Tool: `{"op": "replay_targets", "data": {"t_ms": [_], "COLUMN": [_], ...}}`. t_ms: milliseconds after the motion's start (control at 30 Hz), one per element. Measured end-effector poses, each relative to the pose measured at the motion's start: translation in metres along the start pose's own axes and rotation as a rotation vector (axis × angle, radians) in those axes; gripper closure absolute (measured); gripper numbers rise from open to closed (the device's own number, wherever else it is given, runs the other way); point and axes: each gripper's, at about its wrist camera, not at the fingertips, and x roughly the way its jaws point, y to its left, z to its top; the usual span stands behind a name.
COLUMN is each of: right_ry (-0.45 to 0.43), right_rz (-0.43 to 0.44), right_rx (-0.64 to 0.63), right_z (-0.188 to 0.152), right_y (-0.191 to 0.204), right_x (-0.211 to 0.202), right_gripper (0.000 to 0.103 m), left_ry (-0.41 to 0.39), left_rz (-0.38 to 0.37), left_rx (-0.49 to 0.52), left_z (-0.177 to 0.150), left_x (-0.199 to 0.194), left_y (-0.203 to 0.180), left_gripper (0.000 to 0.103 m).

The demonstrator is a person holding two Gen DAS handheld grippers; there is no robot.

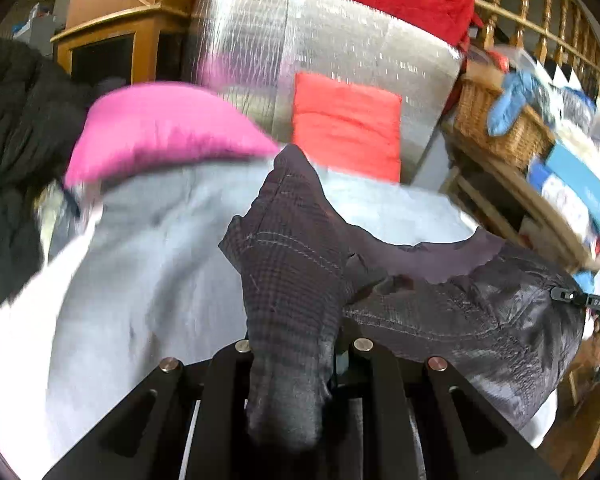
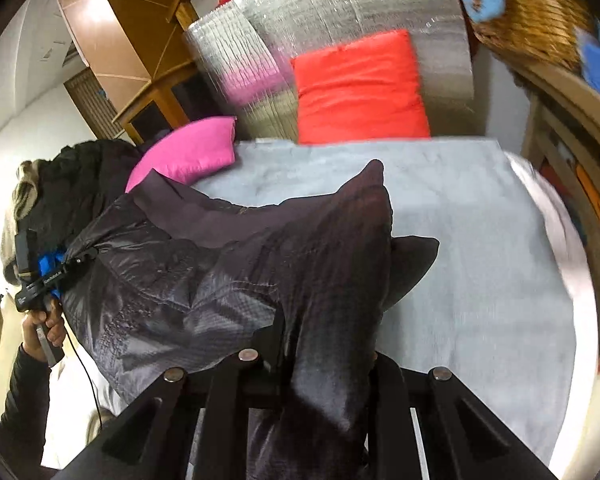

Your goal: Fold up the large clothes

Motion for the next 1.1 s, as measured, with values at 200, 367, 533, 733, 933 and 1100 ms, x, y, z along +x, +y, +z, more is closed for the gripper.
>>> {"op": "replay_targets", "data": {"t_ms": [200, 367, 533, 733, 933, 1100], "right_ry": [0.123, 0.106, 0.144, 0.066, -0.108, -0.058], "right_rz": [0.010, 0.059, -0.019, -0.158, -0.184, -0.076], "right_rx": [0.152, 0.304, 0.373, 0.280, 0.142, 0.071], "right_z": [-0.101, -0.130, -0.145, -0.137, -0.100, -0.080], "right_y": [-0.041, -0.066, -0.083, -0.073, -0.027, 0.009], "right_x": [0.044, 0.059, 0.060, 0.012, -0.034, 0.008], "right_gripper": [0.085, 0.076, 0.026, 0.026, 0.026, 0.026], "left_ry": [0.179, 0.204, 0.257, 0.142, 0.020, 0.009], "left_rz": [0.024, 0.057, 0.141, 0.200, 0.292, 0.200], "left_rx": [-0.141, -0.171, -0.235, -0.244, -0.284, -0.173], "left_z": [-0.092, -0.110, -0.111, -0.096, -0.083, -0.075], "left_x": [0.048, 0.063, 0.067, 0.014, -0.021, -0.003], "left_y": [0.030, 0.036, 0.046, 0.054, 0.050, 0.001], "left_gripper": [0.084, 0.070, 0.032, 0.032, 0.030, 0.030]}}
